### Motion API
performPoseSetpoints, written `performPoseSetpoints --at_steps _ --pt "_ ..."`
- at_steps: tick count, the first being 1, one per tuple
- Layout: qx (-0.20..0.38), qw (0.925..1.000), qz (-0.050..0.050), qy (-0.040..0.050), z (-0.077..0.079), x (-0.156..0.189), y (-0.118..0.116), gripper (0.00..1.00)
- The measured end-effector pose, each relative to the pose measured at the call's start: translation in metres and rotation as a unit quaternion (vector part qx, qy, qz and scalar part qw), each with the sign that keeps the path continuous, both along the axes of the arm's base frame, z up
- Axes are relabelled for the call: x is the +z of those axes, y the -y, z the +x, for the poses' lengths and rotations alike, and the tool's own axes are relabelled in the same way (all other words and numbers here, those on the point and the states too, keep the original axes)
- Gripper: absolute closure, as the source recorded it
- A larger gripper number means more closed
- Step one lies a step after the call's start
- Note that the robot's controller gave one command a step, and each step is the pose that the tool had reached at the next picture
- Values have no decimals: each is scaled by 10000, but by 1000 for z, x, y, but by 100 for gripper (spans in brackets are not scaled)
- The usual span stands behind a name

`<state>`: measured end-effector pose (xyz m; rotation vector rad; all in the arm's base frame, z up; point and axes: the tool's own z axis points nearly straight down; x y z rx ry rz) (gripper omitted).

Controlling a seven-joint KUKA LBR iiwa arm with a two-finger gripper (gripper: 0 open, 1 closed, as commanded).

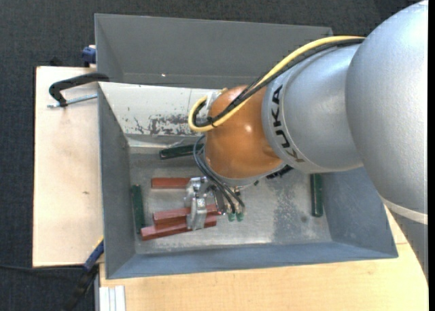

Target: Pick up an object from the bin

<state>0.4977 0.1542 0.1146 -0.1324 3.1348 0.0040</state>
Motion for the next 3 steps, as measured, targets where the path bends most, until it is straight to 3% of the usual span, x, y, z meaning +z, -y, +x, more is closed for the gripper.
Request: performPoseSetpoints --at_steps 3 --pt "-1 10000 1 5 1 22 -1 100"
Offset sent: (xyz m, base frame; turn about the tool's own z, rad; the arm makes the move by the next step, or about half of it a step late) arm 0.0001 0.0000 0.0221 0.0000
